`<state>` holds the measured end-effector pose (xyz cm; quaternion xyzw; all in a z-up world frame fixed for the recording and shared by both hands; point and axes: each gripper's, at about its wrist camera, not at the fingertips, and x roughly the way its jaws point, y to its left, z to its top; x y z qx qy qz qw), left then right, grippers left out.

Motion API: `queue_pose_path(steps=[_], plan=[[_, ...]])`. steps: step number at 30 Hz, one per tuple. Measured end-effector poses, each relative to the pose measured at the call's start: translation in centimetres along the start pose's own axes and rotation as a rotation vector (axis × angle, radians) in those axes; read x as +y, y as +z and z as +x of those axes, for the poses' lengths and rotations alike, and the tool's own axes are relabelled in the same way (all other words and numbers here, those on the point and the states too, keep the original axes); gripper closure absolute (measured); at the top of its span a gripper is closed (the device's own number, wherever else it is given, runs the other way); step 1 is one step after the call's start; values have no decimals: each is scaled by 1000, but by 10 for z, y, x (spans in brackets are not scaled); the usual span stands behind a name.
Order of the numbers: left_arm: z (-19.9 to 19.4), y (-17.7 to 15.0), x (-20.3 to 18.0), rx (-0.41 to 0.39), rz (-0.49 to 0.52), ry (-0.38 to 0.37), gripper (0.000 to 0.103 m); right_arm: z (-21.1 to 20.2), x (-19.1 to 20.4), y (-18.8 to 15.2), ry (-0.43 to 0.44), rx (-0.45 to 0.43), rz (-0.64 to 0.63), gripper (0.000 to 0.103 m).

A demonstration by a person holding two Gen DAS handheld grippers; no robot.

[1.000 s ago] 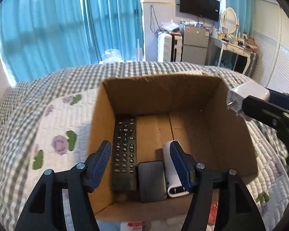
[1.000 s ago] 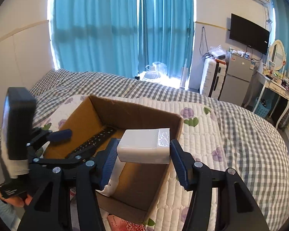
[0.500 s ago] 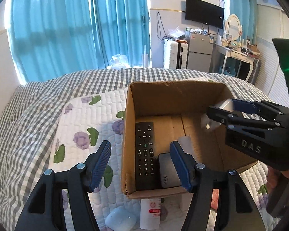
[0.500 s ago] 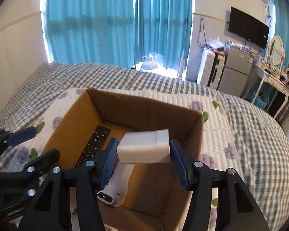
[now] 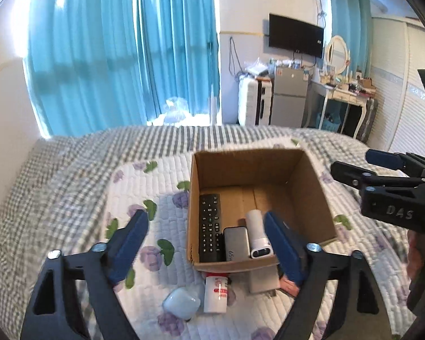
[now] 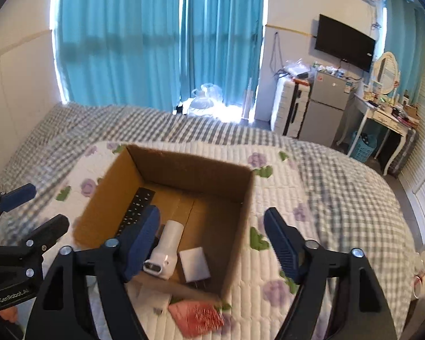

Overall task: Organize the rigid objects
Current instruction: 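Place remote in box with left tool while right tool drops white charger in, then grasp the red-capped pill bottle with left tool while right tool grasps white charger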

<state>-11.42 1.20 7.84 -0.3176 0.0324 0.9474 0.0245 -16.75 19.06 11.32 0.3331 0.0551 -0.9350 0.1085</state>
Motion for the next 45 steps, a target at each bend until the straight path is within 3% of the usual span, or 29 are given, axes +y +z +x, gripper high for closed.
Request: queue_pose_path(steps=[3, 8, 14, 21, 29, 37, 40, 44, 45], plan=[[-27, 1, 2, -19, -10, 5, 2, -37, -1, 1, 5, -21, -4, 13], [-62, -11, 5, -43, -13, -9, 0, -88, 9, -7, -20, -71, -53, 1], [-61, -40, 12, -2, 4, 18, 0, -101, 24, -36, -18, -52, -96, 0], [-14, -75, 15, 92, 17, 30, 0, -40, 36, -85, -8, 57, -94, 0], [68, -101, 7, 202, -27, 19, 0, 42, 26, -111, -1, 128, -50, 0], [114, -133, -12, 263, 50, 44, 2, 88, 15, -135, 7, 217, -39, 0], [117, -137, -18, 265, 59, 24, 24, 93, 11, -139, 17, 238, -11, 0], [125, -142, -26, 283, 81, 3, 28, 93, 12, -143, 9, 239, -16, 0], [126, -143, -28, 282, 90, 0, 35, 92, 11, -143, 10, 237, -13, 0]])
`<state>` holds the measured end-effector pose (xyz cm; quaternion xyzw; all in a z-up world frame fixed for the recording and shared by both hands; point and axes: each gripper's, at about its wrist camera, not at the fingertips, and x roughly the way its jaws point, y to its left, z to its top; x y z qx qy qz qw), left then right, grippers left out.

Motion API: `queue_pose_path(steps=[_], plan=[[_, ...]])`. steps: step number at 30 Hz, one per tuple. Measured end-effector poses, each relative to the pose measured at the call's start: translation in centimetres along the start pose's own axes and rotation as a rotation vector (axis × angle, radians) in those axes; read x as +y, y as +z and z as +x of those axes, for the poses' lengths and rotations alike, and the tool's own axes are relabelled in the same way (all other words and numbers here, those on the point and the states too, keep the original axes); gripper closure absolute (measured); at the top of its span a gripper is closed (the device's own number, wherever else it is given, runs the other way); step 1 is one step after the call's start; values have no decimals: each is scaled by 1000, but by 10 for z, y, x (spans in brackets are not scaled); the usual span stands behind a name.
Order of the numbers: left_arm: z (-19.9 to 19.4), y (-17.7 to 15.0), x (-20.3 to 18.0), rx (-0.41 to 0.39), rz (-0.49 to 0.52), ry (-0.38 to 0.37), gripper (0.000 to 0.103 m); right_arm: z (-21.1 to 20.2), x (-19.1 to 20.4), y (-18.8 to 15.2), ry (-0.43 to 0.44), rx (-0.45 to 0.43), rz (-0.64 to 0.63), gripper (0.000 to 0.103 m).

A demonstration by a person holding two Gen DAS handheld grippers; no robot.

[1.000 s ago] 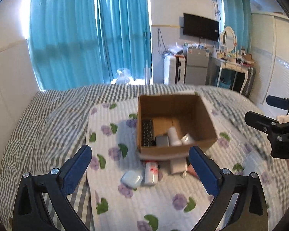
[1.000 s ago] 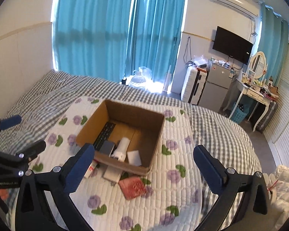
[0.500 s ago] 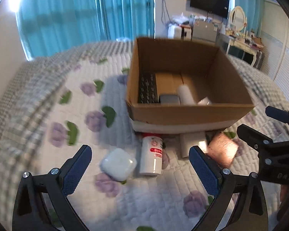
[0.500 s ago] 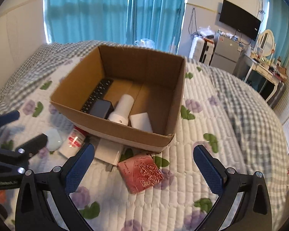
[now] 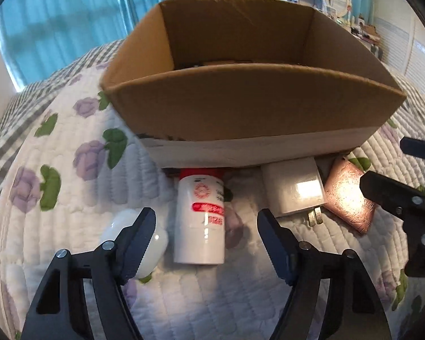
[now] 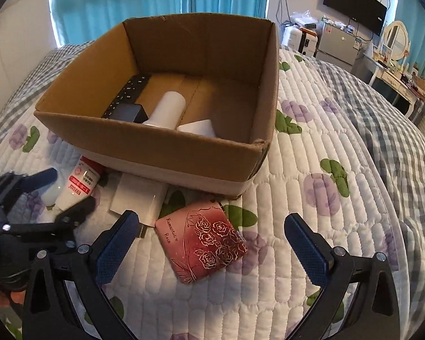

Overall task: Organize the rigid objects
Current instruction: 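Grasp the red-capped pill bottle with left tool while right tool grasps white charger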

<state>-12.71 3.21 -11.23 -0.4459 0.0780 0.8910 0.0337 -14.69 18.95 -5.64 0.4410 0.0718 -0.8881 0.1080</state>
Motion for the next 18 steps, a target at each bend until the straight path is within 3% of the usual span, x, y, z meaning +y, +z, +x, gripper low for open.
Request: queue_pose_path(steps=[5, 12, 18], plan=[[11, -4, 1, 55, -22, -9, 66, 0, 3, -4, 5, -5, 12, 0], [-24, -17, 9, 29, -63, -31, 66, -12, 9, -9, 14, -66, 13, 0], [-66, -20, 24, -57, -131, -50, 66, -12, 24, -10, 33, -76, -19, 0]])
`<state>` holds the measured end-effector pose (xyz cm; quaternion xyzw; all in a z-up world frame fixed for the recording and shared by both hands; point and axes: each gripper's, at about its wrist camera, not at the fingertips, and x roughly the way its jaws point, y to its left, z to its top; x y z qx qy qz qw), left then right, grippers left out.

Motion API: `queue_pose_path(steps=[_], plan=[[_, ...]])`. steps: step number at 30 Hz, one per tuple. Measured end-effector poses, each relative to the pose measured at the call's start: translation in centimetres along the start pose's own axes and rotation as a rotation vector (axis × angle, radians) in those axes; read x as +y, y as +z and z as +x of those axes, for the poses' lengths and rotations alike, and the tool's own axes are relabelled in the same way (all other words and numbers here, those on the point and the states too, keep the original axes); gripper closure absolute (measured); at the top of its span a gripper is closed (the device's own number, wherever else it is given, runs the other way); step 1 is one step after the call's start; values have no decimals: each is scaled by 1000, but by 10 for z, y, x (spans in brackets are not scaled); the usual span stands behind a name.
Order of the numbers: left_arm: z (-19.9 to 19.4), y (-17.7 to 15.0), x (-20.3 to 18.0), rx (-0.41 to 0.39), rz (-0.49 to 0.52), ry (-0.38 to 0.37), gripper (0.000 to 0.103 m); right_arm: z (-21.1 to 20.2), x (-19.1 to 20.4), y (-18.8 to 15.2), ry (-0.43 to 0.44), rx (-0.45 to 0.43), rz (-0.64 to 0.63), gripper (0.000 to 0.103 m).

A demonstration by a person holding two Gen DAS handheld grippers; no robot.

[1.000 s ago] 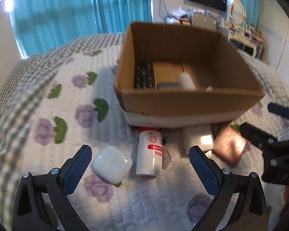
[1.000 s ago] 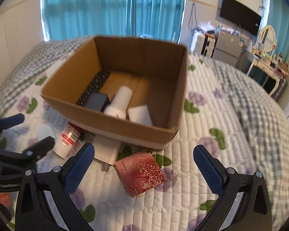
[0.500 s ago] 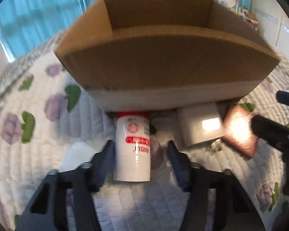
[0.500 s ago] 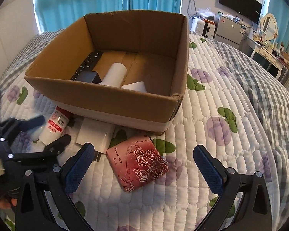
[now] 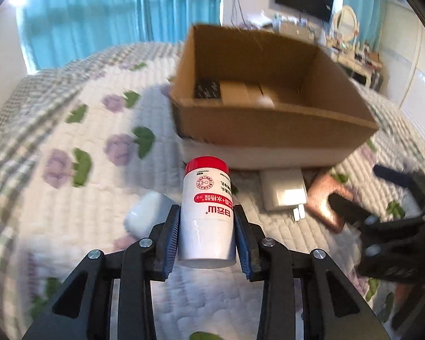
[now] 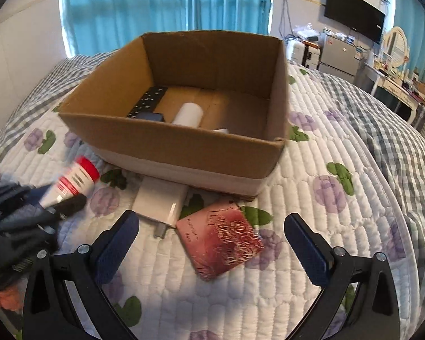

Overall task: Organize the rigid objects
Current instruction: 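Grasp the red-capped pill bottle with left tool while right tool grasps white charger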

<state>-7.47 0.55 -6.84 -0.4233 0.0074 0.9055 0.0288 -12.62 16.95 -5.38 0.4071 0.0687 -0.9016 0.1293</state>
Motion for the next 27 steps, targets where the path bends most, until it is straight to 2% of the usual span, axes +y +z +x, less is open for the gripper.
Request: queue_pose_path(steps=[3, 7, 13, 15, 17, 19, 22, 27], plan=[[-7, 4, 12, -30, -20, 24, 66, 10, 13, 3, 17, 17, -19, 0], [5, 10, 23, -9, -42, 50, 66, 29, 30, 7, 20, 40, -51, 0], [16, 16, 29, 5, -46, 72, 66, 60, 46, 8, 22, 79, -65, 8], [18, 15, 29, 10, -47, 78, 66, 67, 49, 8, 17, 91, -75, 17], [20, 15, 30, 15, -48, 78, 66, 73, 53, 9, 8, 92, -88, 18], [21, 14, 29, 20, -43, 82, 66, 79, 54, 10, 17, 105, -86, 24], [21, 12, 28, 26, -44, 88, 66, 80, 54, 9, 9, 103, -84, 43], [20, 11, 29, 27, -50, 87, 66, 68, 54, 4, 31, 98, -88, 48]])
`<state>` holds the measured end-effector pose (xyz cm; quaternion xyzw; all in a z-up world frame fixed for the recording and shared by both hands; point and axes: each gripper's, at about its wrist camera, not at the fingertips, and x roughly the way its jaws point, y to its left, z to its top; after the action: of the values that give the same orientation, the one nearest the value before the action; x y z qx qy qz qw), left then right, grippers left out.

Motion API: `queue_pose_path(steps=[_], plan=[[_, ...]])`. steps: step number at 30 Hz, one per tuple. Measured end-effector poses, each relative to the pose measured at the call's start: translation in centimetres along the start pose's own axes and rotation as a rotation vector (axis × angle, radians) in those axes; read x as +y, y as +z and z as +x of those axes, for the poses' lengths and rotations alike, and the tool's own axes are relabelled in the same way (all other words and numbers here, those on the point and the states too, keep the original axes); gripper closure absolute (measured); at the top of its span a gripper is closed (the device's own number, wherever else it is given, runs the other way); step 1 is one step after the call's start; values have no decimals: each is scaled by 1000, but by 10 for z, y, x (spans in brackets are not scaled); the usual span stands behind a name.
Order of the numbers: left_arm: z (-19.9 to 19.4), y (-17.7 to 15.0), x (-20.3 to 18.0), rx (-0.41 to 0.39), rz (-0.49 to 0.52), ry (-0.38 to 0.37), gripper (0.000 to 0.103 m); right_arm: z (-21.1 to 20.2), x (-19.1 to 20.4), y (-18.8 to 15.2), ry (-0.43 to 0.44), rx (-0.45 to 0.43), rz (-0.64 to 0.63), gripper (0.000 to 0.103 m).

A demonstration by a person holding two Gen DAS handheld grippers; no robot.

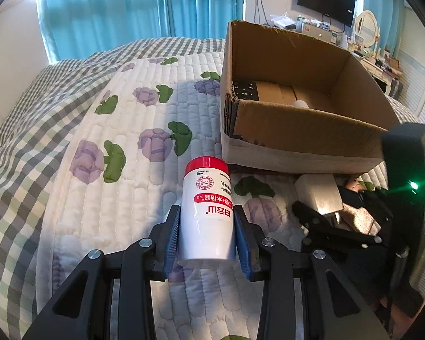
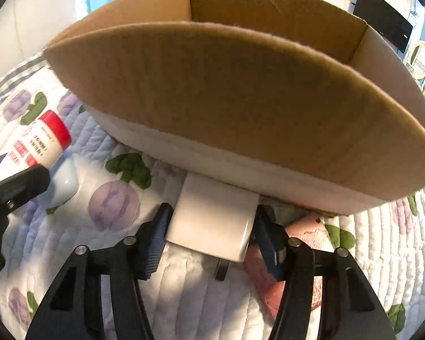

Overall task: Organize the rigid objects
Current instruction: 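Grasp the red-capped pill bottle with left tool while right tool grasps white charger, then lower pill bottle into box with left tool while right tool drops charger in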

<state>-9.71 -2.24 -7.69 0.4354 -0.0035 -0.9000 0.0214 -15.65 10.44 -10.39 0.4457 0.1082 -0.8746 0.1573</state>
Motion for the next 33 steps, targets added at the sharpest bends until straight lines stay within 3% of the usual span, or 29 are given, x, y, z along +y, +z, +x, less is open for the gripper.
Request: queue_pose_path(steps=[11, 19, 26, 33], plan=[[-32, -13, -14, -5, 24, -9, 66, -63, 2, -20, 19, -47, -36, 51], [-74, -9, -32, -43, 48, -36, 66, -130, -15, -20, 8, -138, -20, 51], [-111, 24, -47, -98, 48, -107, 66, -194, -35, 5, -32, -241, -18, 51], [-126, 77, -60, -181, 76, -110, 66, -233, -56, 53, -59, -355, -17, 51]])
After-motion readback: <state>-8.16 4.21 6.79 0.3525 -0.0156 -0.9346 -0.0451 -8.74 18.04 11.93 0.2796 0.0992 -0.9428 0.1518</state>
